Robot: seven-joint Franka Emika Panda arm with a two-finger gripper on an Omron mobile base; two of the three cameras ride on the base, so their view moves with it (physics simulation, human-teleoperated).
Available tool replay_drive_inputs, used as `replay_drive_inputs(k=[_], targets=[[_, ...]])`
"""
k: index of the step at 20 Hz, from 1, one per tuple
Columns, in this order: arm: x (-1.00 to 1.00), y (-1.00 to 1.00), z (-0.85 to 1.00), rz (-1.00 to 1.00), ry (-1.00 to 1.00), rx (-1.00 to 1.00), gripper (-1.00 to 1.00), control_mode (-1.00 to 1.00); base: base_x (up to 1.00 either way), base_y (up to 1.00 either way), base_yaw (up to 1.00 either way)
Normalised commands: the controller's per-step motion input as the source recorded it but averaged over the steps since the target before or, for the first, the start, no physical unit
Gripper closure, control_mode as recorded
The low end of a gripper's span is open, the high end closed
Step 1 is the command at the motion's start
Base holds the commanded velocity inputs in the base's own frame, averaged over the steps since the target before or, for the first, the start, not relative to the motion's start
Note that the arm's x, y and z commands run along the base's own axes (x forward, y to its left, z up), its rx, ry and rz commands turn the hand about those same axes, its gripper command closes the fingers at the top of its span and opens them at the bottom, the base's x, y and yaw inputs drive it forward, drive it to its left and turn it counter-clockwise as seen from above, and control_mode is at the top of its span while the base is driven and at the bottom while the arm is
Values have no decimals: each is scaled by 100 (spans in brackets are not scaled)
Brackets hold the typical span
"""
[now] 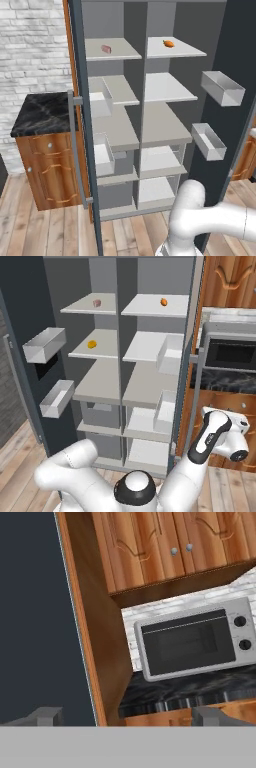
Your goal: There's a steak in the fridge that needs to be moved to the freezer for freezing. Pick up the steak from the fridge, place it on any shelf in the freezer, and close the fridge and freezer doors when done.
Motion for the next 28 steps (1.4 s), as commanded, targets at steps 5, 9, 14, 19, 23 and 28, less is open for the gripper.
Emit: replay_drive_inputs(k=[5,9,14,19,23,28], targets=[[38,57,-21,0,5,1,-100,-100,0,0,0],[32,92,-1,5,7,3,-100,-100,0,0,0],[8,99,0,8,10,7,-100,-100,0,0,0],[8,100,0,7,11,6,-100,-100,0,0,0],[30,100,6,3,10,2,-100,-100,0,0,0],[56,100,15,0,8,0,-100,-100,0,0,0]])
